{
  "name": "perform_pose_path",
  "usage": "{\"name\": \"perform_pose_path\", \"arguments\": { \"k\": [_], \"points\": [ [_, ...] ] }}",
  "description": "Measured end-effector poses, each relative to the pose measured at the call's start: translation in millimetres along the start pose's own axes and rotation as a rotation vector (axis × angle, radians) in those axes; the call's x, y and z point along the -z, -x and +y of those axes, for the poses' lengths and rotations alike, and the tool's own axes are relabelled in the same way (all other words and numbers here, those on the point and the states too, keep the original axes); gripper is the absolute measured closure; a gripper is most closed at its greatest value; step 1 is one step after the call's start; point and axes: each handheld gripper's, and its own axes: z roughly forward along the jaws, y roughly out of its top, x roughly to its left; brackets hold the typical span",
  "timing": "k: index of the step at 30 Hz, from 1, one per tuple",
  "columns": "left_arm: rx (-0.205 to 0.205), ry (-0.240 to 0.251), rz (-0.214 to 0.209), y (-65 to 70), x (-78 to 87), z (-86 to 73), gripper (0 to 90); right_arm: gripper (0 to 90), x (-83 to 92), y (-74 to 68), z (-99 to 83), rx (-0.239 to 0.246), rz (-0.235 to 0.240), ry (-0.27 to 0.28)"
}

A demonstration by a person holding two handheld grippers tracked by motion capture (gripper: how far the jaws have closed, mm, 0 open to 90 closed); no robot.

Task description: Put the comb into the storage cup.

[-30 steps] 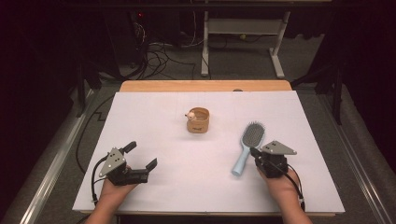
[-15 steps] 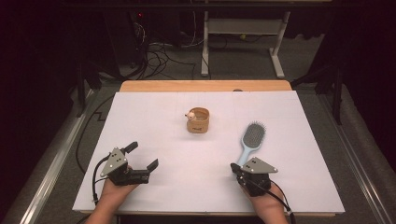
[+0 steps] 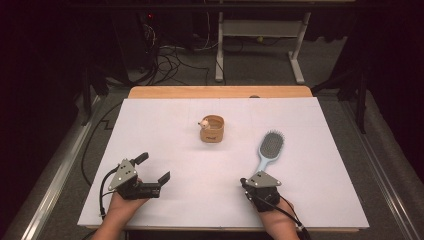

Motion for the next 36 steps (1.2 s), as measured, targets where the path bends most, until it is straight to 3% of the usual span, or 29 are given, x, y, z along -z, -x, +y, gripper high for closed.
{"name": "perform_pose_path", "arguments": {
  "k": [16, 23, 36],
  "points": [
    [-0.002, -0.001, -0.005, 0.2, 0.0, 0.0, 0.1, 90.0, 20.1, 12.7, -16.1, -0.03, -0.026, -0.013],
    [-0.003, -0.005, -0.007, 1.0, -0.6, -0.2, 0.1, 90.0, 35.6, 29.8, -27.6, -0.084, -0.061, -0.005],
    [0.006, -0.004, -0.002, -1.0, 0.2, -0.6, 0.1, 90.0, 49.2, 51.9, -40.4, -0.118, -0.113, -0.003]
  ]
}}
